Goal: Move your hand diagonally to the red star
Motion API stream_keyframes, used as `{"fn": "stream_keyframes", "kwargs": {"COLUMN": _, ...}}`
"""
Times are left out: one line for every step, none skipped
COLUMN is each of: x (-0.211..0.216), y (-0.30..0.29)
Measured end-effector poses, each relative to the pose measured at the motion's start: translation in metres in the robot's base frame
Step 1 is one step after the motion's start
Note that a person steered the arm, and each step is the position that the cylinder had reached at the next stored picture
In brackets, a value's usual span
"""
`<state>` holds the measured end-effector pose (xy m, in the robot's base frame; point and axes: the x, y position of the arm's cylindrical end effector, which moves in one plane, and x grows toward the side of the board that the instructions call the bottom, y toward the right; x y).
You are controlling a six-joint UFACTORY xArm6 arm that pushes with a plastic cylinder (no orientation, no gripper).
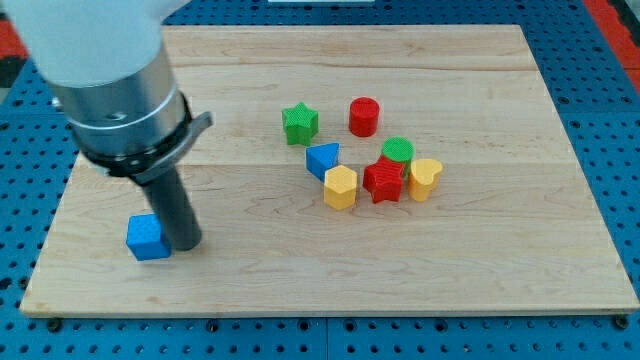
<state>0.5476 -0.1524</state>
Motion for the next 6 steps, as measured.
{"fn": "stream_keyframes", "kwargs": {"x": 0.0, "y": -0.045}}
{"fn": "stream_keyframes", "kwargs": {"x": 0.006, "y": -0.063}}
{"fn": "stream_keyframes", "kwargs": {"x": 0.003, "y": -0.028}}
{"fn": "stream_keyframes", "kwargs": {"x": -0.001, "y": 0.008}}
{"fn": "stream_keyframes", "kwargs": {"x": 0.026, "y": 0.09}}
{"fn": "stream_keyframes", "kwargs": {"x": 0.024, "y": 0.209}}
